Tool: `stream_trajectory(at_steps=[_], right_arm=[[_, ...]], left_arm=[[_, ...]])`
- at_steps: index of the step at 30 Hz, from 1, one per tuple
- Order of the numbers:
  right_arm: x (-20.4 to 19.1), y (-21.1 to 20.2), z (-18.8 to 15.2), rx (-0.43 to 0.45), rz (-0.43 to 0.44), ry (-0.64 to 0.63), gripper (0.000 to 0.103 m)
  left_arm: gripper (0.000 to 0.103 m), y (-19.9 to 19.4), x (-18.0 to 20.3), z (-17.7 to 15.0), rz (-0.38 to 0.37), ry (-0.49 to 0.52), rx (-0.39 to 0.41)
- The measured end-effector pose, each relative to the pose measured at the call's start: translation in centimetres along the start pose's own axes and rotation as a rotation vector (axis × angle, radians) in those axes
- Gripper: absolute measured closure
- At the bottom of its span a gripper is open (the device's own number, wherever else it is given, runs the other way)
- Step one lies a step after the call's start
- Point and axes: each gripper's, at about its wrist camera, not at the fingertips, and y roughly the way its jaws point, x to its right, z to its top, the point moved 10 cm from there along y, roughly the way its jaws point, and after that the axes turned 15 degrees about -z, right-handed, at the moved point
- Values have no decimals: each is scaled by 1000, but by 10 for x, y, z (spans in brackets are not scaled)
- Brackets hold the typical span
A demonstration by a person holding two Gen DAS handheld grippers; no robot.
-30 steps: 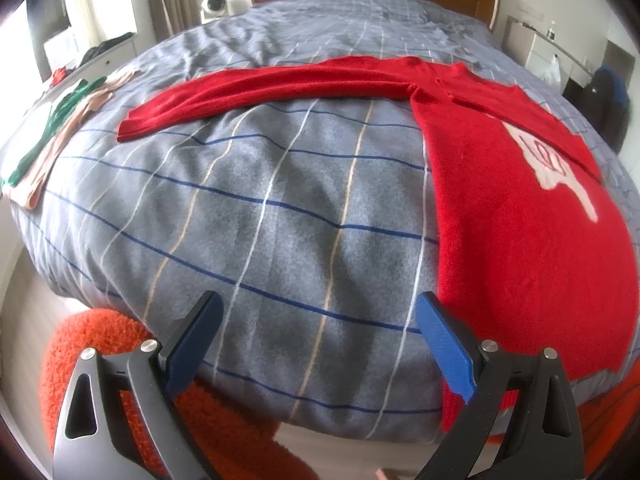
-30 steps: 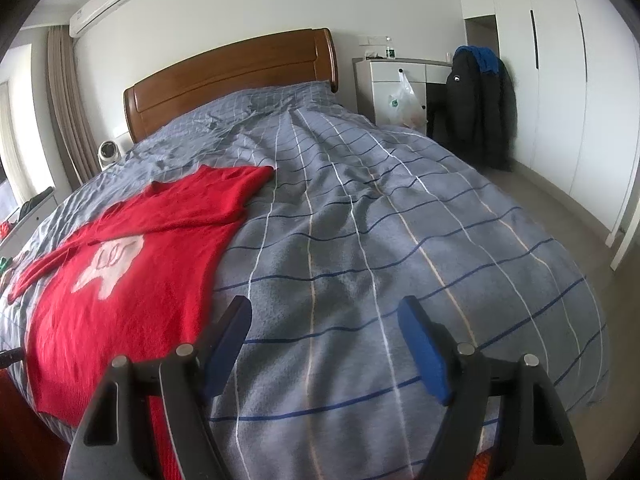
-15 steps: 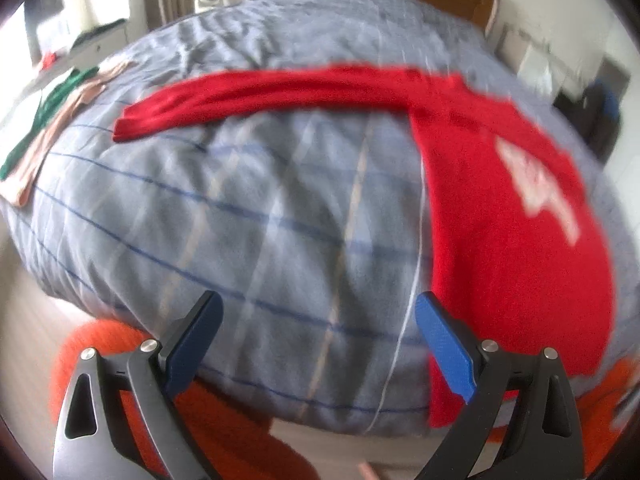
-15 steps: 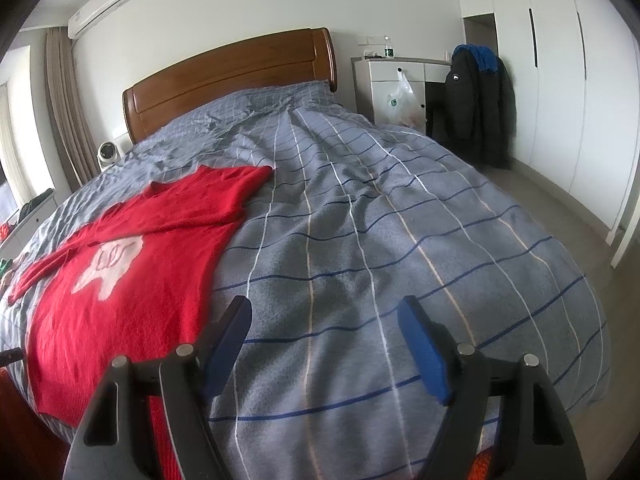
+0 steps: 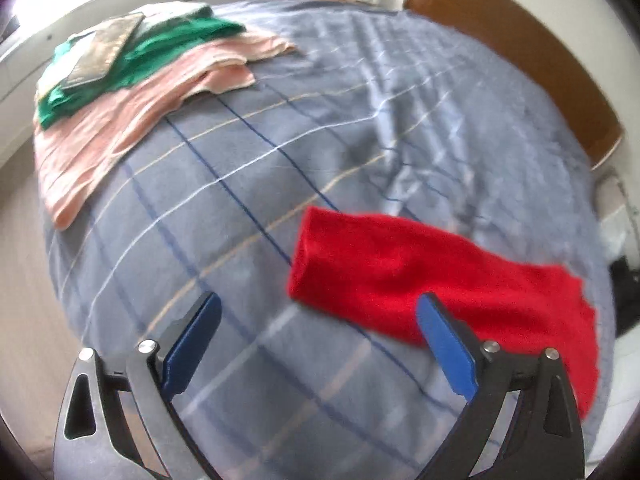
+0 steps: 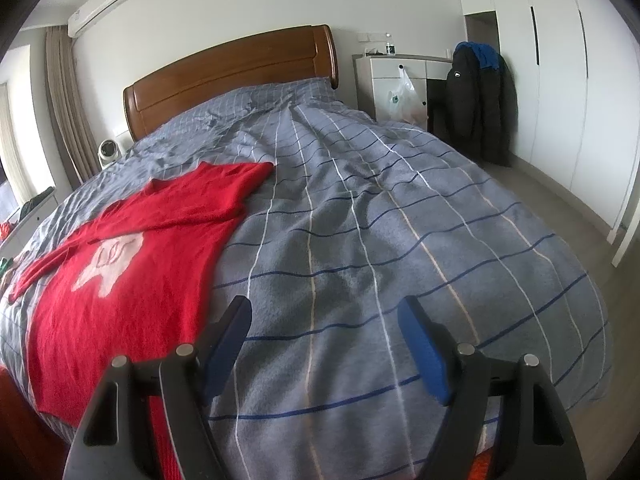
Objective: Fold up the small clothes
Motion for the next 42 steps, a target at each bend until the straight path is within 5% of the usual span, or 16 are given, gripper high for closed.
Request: stream_trajectory(at_steps=[5, 6, 7, 9, 14, 20, 24, 28, 29, 30, 31, 32, 35, 38, 42], right_arm=[[-7, 2, -3, -7, -9, -35, 28], [-9, 3, -4, -10, -10, -44, 28], [-10, 3, -5, -11, -10, -49, 28], [-11, 5, -6, -16, -9, -50, 28], [-13, 8, -5, -21, 16, -32, 28], [-12, 11, -5, -31, 51, -4, 28], [-7, 8, -4, -25, 66, 26, 28], [1, 9, -3, -30, 73, 63, 28], [2, 9, -3, -32, 74, 70, 28], [4, 10, -4, -34, 74, 78, 28], [5, 10, -3, -35, 75, 85, 28], [6, 10, -3, -36, 76, 89, 28], [9, 9, -3, -35, 80, 103, 28], [11, 7, -3, -31, 86, 114, 28], [13, 12, -3, -46, 97, 141, 28]], left_arm=[[23, 33, -5, 2, 134, 47, 4], [50, 32, 1, 3, 139, 82, 19], [93, 33, 11, 3, 119, 131, 10], [97, 29, 31, 2, 117, 204, -5], [98, -11, 110, 13, 78, 395, 57], [98, -65, 294, 9, -152, 643, 132], [98, -67, 425, -43, -320, 794, 116], [94, -38, 498, -111, -397, 882, 83], [88, -27, 507, -129, -400, 896, 72], [68, -11, 514, -149, -394, 911, 50], [35, 8, 513, -171, -356, 920, 9], [29, 20, 511, -186, -332, 916, -23], [29, 30, 481, -230, -396, 906, -124], [29, 19, 429, -238, -375, 943, -125], [29, 25, 326, -204, -219, 889, -120]])
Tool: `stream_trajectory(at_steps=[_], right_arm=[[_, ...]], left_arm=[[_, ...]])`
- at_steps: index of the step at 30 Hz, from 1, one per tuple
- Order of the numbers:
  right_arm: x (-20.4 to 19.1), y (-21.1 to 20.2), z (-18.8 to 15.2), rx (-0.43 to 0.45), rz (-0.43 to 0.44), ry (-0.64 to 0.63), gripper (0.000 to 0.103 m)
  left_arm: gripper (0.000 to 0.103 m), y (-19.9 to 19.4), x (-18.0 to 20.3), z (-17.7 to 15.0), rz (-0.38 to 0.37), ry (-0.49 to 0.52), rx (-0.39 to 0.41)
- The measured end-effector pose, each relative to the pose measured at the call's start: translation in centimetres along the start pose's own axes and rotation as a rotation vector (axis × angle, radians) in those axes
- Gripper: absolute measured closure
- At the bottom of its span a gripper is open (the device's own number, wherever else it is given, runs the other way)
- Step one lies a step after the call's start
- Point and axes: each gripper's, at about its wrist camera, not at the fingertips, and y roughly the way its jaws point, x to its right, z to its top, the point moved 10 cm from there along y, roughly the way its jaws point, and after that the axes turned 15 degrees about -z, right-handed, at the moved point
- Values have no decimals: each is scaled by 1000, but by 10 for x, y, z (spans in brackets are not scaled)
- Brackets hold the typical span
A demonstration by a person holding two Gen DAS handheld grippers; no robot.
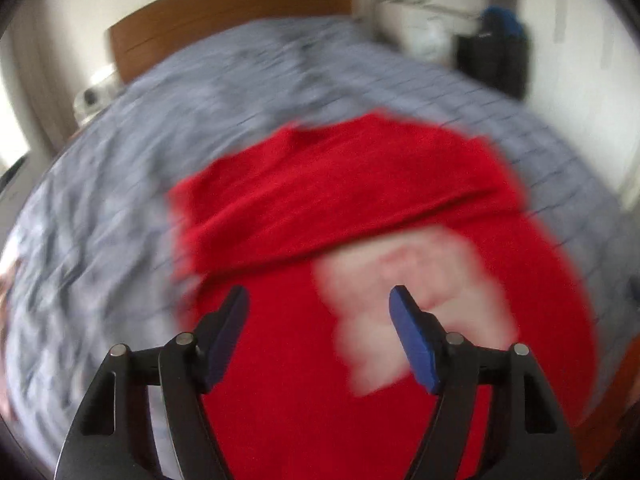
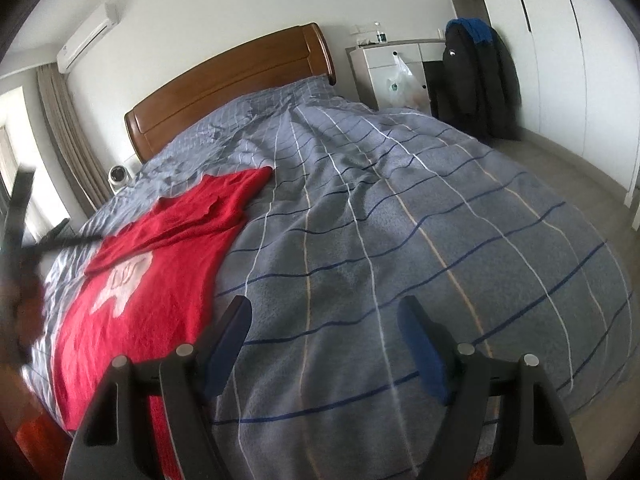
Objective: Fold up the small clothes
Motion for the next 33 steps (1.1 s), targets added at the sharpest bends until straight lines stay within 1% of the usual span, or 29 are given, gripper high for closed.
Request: stream_trajectory(at_steps=[2, 3, 5, 7, 8, 9, 10, 11, 12, 13, 14, 17, 20, 23, 24, 25, 26, 27, 29, 30, 31, 33], right_arm=[[-2, 3, -1, -8, 8, 2, 28], [-4, 5, -1, -12, 9, -3, 28], [-7, 7, -2, -17, 8, -19, 28], [-11, 6, -4, -14, 4, -42, 28], [-14, 5, -4, -11, 3, -55, 28], [-17, 4, -5, -7, 0, -77, 28], [-20, 4, -6, -4, -3, -91, 28], [-22, 3, -7, -2, -5, -105, 28], [-25, 2, -8, 0, -8, -121, 28], [-27, 1, -10, 3, -11, -137, 28], [-29, 0, -10, 7, -14, -148, 28], [-36, -1, -10, 3, -10, -183, 28], [-58, 6, 6, -54, 64, -189, 28], [-98, 26, 44, -166, 204, -134, 28], [-120, 44, 57, -257, 262, -113, 28], [-132, 58, 64, -312, 288, -84, 31], [-148, 75, 74, -368, 334, -27, 37], [-161, 90, 80, -412, 368, 11, 40], [-180, 113, 83, -486, 389, 56, 48], [-191, 130, 81, -534, 387, 85, 50], [-197, 140, 78, -568, 367, 102, 53], [-202, 164, 65, -645, 300, 165, 54]], left_arm=[[31, 3, -39, -15, 58, -53, -36], [34, 8, -56, -18, 75, -77, -43], [36, 15, -67, -17, 82, -90, -32], [36, 25, -65, -4, 74, -72, -9], [38, 30, -65, 1, 78, -58, 5], [48, 40, -68, 10, 109, -45, 24], [70, 45, -75, 10, 137, -60, 27], [83, 50, -81, 7, 150, -102, 23], [93, 54, -92, 1, 113, -206, 38], [94, 53, -97, -1, 81, -257, 67], [94, 50, -100, -4, 63, -282, 91], [95, 48, -99, -8, 58, -281, 106], [95, 46, -96, -11, 60, -273, 120], [95, 47, -96, -11, 70, -262, 131], [95, 48, -96, -10, 70, -262, 132], [95, 50, -98, -9, 69, -263, 132], [95, 51, -98, -9, 69, -264, 134], [95, 51, -98, -9, 69, -264, 134], [94, 51, -98, -9, 75, -259, 135], [94, 52, -99, -9, 79, -255, 135], [94, 52, -98, -9, 82, -253, 134], [94, 52, -99, -9, 81, -253, 136]])
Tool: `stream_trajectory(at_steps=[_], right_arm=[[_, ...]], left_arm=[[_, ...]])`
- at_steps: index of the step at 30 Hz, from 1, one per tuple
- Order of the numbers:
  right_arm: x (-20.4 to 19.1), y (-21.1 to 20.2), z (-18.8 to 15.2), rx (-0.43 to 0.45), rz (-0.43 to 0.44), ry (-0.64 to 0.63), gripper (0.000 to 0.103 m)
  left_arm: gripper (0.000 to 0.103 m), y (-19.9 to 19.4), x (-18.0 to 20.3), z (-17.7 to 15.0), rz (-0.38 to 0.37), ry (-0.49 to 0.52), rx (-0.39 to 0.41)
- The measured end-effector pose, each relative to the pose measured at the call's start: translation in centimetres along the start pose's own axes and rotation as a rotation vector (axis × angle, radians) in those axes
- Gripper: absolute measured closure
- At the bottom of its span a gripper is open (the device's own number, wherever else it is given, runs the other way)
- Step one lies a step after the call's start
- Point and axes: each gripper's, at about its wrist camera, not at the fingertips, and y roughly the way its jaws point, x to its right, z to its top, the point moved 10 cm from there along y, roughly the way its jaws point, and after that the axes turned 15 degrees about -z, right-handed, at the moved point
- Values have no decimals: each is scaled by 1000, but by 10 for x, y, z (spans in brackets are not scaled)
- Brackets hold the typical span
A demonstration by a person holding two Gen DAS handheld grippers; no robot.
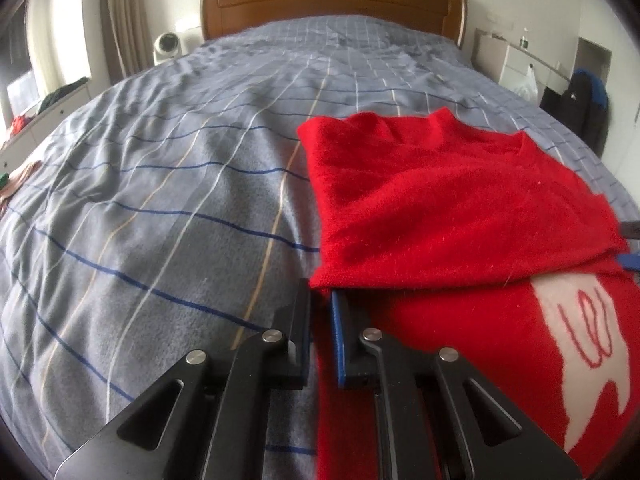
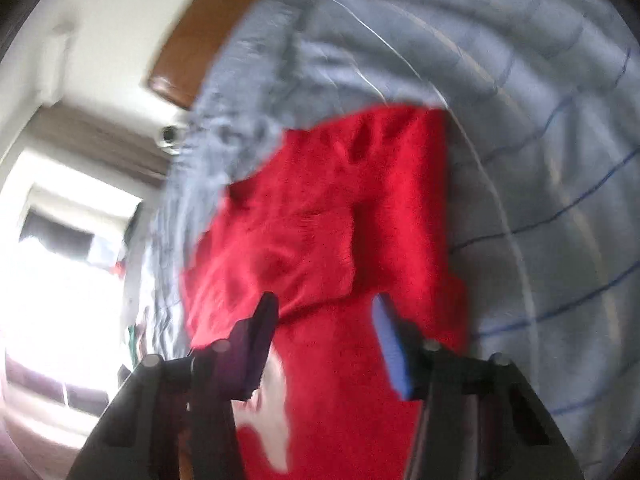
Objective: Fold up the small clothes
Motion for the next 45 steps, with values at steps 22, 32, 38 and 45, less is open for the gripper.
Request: stream_trajectory(at_steps=[22, 32, 38, 45], right_arm=[[27, -83, -42, 417, -162, -292, 40], [115, -131, -127, 459, -295, -358, 34], [122, -124, -166, 369, -248, -346, 34], [111, -102, -225, 122, -125, -410, 34]], left_arm=[[32, -79, -9, -46, -79, -51, -64], [26, -143, -6, -98, -165, -116, -115], [25, -146, 5, -155, -236, -186, -256], [26, -143, 25, -174, -239, -114, -305]])
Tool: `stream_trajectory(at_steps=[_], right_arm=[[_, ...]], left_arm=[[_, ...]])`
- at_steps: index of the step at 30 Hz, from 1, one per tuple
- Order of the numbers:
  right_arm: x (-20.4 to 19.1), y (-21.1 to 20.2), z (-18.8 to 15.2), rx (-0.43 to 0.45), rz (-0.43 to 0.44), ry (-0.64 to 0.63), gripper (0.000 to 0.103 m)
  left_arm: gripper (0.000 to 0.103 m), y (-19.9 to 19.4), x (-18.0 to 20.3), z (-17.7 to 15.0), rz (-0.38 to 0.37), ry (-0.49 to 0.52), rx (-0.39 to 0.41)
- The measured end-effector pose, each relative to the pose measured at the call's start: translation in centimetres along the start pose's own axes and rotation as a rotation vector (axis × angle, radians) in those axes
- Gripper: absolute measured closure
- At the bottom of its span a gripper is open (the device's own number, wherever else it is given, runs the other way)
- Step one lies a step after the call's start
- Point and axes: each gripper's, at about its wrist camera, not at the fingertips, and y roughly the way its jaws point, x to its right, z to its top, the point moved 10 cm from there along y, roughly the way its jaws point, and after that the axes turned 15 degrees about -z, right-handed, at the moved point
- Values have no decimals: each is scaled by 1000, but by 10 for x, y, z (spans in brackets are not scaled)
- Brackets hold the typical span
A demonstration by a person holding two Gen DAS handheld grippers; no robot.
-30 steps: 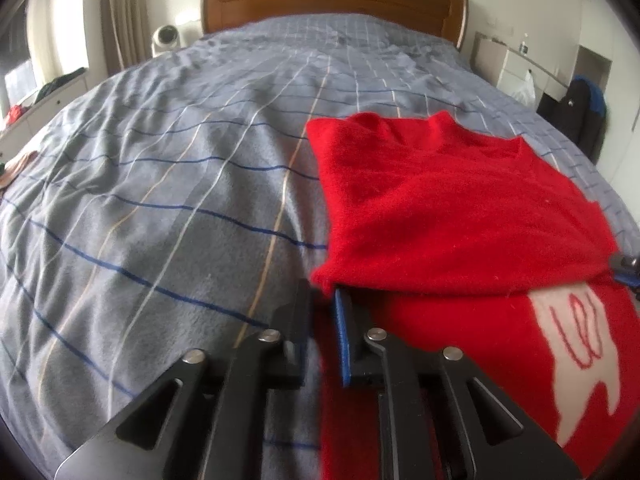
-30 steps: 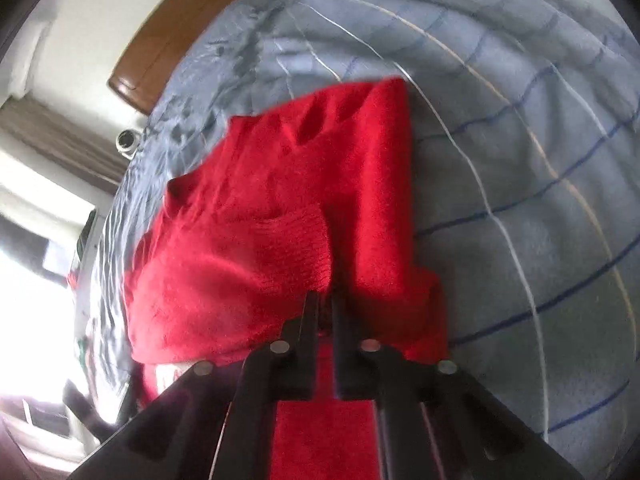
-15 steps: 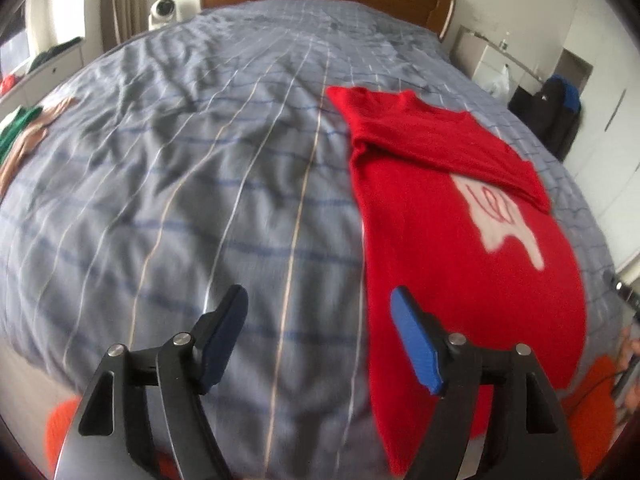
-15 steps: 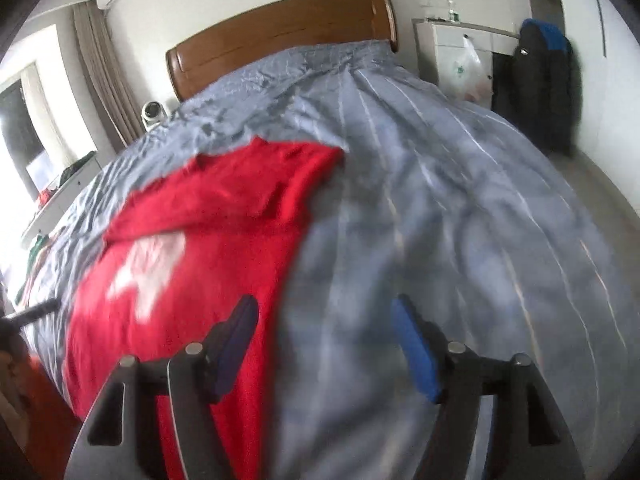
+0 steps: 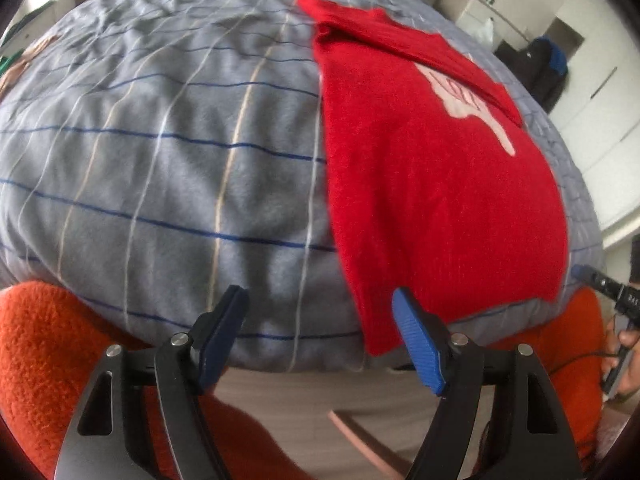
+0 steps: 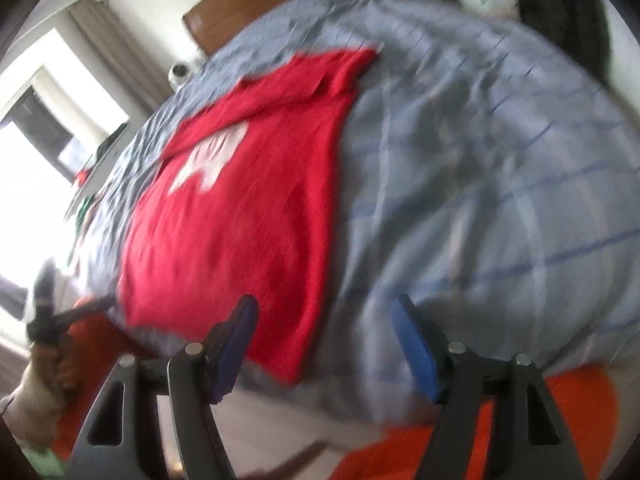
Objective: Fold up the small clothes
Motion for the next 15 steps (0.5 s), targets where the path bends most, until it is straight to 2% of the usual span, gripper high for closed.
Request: stream_trajectory(at_steps=[2, 4, 5, 7, 8, 9, 10, 11, 12, 13, 15], right_arm=[[-7, 6, -10, -40, 39, 12, 34], [-10, 15, -14, -62, 53, 27, 34], [-11, 20, -15, -65, 47, 30, 34], [-16, 27, -19, -83, 61, 35, 34], [-20, 30, -22, -99, 74, 30, 37], [-25, 33, -24, -109, 79, 10, 41], [-27, 34, -26, -110, 70, -8, 55], [-27, 36, -29, -121, 51, -32, 82], [-26, 37, -29, -125, 41, -35, 94], [-25, 36, -30, -130, 45, -25, 98], [-22, 31, -28, -127, 53, -12, 98]], left_arm=[[29, 6, 3, 0, -7, -3, -15], [44, 12, 9, 0, -21, -7, -32], [47, 15, 12, -2, -28, -3, -44], [63, 24, 23, -7, -41, 27, -85], [66, 28, 26, -10, -39, 43, -101], [79, 33, 29, -12, -36, 57, -118], [97, 38, 30, -14, -37, 60, -135], [99, 41, 31, -16, -44, 52, -147], [100, 41, 31, -16, -39, 42, -144], [101, 39, 32, -15, -42, 42, -139], [101, 29, 37, -12, -55, 46, -119]])
